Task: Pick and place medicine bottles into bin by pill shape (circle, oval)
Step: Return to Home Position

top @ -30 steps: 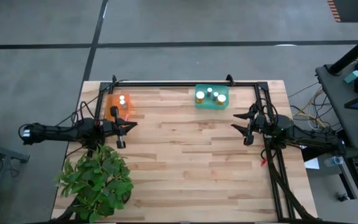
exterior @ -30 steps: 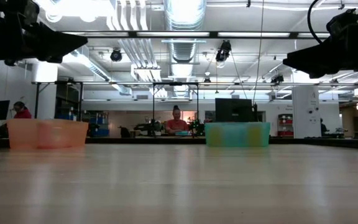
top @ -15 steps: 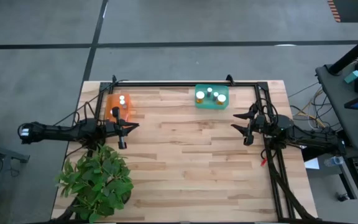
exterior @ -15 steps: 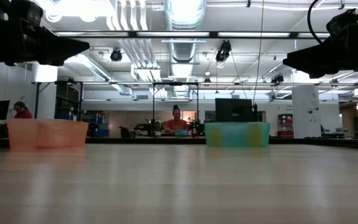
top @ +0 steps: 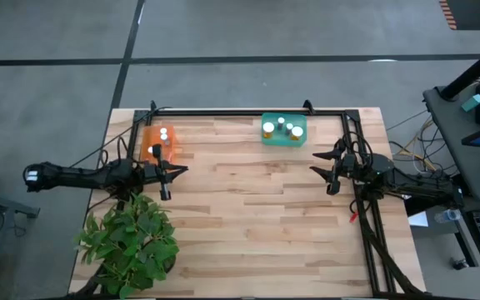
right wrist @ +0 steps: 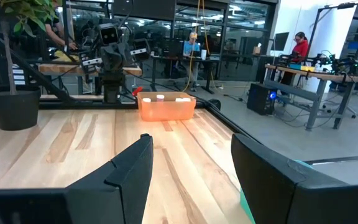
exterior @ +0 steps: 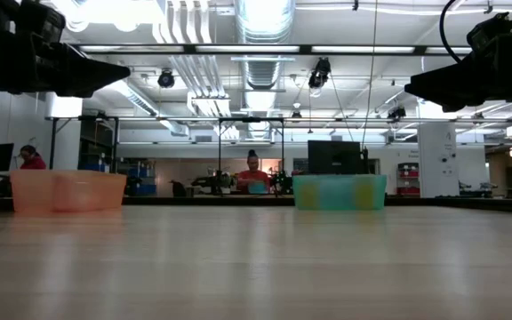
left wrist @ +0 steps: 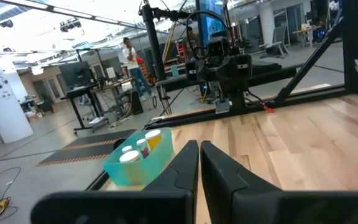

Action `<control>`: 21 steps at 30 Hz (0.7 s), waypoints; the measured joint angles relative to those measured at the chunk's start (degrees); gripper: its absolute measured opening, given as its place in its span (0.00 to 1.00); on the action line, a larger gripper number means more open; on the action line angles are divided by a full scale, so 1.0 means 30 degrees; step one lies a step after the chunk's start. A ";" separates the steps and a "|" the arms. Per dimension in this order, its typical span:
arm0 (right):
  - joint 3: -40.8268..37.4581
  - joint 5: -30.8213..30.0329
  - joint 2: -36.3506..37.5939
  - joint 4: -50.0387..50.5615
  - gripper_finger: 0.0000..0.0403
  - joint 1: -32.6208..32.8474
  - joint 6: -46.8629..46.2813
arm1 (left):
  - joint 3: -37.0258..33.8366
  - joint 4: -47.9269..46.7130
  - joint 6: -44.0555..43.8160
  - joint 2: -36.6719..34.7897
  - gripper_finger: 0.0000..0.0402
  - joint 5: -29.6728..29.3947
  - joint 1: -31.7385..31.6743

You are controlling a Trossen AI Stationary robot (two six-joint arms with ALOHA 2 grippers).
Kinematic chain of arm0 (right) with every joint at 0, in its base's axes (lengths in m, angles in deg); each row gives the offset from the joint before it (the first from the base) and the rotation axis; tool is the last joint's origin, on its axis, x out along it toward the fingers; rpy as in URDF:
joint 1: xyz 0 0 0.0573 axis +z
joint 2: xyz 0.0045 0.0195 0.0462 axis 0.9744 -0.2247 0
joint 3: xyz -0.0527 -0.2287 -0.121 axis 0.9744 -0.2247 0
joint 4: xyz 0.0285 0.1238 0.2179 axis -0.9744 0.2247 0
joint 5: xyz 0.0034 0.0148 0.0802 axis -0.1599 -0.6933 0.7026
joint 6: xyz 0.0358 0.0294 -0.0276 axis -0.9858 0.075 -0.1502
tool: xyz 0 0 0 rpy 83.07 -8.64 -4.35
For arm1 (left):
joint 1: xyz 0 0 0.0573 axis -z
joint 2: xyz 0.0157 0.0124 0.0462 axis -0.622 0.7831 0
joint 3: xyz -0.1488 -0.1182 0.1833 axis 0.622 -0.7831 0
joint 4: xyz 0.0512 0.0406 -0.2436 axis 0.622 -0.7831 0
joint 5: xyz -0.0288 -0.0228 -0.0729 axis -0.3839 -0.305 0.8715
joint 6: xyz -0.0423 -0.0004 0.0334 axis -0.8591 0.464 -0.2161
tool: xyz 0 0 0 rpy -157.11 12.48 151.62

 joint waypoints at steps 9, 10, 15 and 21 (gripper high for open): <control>0.0000 0.0000 0.0000 0.0000 0.51 0.0000 0.0000 | 0.0000 -0.0004 0.0005 0.0484 0.00 0.0005 0.0000; 0.0000 0.0000 0.0000 0.0000 0.51 0.0000 0.0000 | 0.0000 -0.0012 0.0007 0.0527 0.00 0.0003 0.0000; 0.0000 0.0000 0.0000 0.0000 0.51 0.0000 -0.0007 | 0.0000 -0.0007 0.0007 0.0745 0.00 0.0000 0.0000; 0.0000 0.0002 0.0000 0.0000 0.51 -0.0005 0.0000 | 0.0000 -0.0001 0.0007 0.0834 0.00 0.0000 0.0000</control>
